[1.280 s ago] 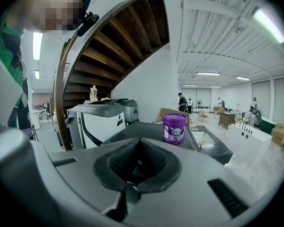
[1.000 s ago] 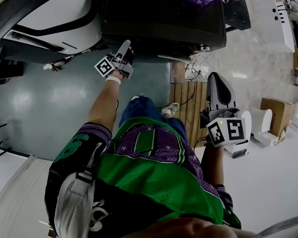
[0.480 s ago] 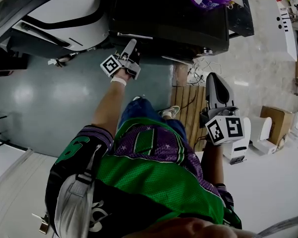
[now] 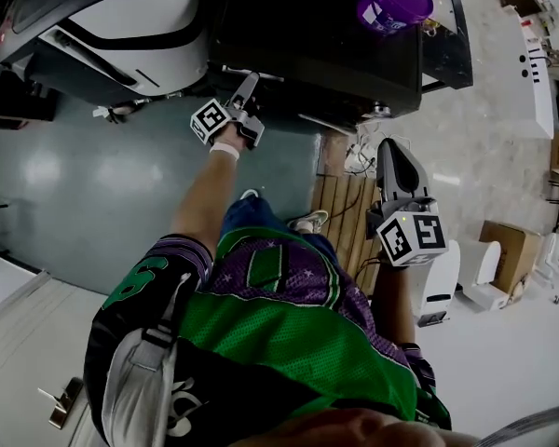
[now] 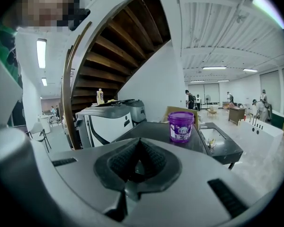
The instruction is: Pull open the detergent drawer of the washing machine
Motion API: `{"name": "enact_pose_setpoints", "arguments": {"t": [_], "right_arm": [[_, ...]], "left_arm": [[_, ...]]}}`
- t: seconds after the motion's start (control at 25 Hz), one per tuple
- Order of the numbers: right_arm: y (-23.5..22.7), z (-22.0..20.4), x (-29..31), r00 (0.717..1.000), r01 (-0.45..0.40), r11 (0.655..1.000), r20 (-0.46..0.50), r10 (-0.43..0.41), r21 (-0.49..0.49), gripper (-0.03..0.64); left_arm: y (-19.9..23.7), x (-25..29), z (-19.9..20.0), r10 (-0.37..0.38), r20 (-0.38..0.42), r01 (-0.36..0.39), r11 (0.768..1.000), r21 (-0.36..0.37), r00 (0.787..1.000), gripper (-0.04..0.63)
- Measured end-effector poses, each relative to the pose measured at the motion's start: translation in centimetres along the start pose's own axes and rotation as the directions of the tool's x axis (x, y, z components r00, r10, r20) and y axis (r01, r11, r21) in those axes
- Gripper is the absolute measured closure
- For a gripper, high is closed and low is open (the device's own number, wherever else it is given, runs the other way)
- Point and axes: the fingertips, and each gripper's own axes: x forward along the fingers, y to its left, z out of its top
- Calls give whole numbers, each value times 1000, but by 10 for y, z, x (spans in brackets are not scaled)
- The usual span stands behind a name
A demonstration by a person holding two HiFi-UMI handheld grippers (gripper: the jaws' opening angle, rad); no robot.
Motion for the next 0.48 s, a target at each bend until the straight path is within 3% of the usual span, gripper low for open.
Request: {"name": "enact_pose_setpoints", "arguments": {"t": [0.48], "right_arm": [[-19,20,-5,997,-67,998,28,67,5,618]], "left_arm": [[1,-11,-5,13,9,-13,1000,-23,1000,149]]}}
